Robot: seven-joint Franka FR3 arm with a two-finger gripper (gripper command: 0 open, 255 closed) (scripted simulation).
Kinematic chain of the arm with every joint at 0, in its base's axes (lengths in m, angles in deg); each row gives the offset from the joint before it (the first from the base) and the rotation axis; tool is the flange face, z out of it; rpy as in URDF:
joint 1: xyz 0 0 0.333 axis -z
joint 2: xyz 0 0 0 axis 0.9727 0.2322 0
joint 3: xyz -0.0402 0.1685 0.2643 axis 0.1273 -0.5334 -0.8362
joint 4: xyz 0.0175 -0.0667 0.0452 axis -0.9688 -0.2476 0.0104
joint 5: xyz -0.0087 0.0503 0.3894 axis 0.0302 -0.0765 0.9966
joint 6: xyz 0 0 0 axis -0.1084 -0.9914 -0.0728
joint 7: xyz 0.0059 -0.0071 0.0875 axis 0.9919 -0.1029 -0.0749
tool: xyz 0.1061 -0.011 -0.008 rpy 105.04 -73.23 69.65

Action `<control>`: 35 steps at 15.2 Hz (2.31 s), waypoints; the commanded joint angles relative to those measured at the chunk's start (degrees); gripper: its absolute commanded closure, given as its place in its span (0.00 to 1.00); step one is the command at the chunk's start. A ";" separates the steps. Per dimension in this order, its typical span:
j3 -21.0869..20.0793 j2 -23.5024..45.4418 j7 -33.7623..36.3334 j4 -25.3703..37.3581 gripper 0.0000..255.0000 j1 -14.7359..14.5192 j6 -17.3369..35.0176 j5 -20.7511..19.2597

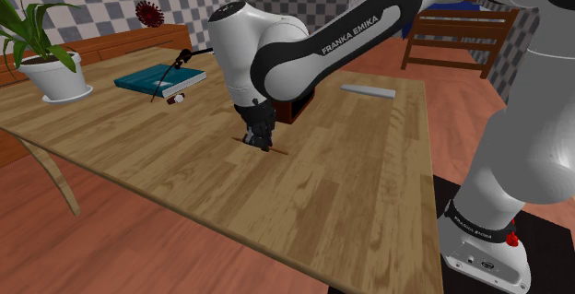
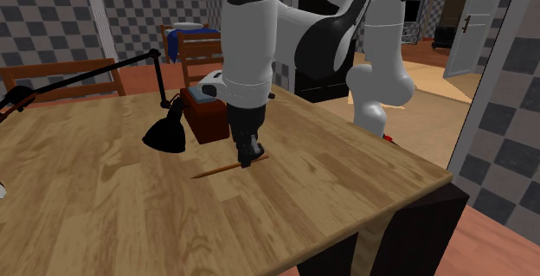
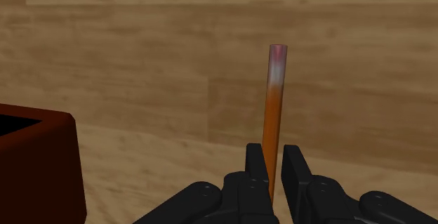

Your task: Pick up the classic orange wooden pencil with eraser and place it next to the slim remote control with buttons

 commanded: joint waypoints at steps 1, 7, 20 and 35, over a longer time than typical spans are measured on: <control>-0.01 -0.25 -0.25 0.42 1.00 0.02 -0.68 0.20; -0.11 -1.79 -1.62 3.31 1.00 0.07 -4.80 1.25; 1.36 -9.76 -6.95 1.27 1.00 1.71 -9.13 4.37; 14.11 -37.37 -25.42 -25.88 1.00 5.95 -5.36 6.42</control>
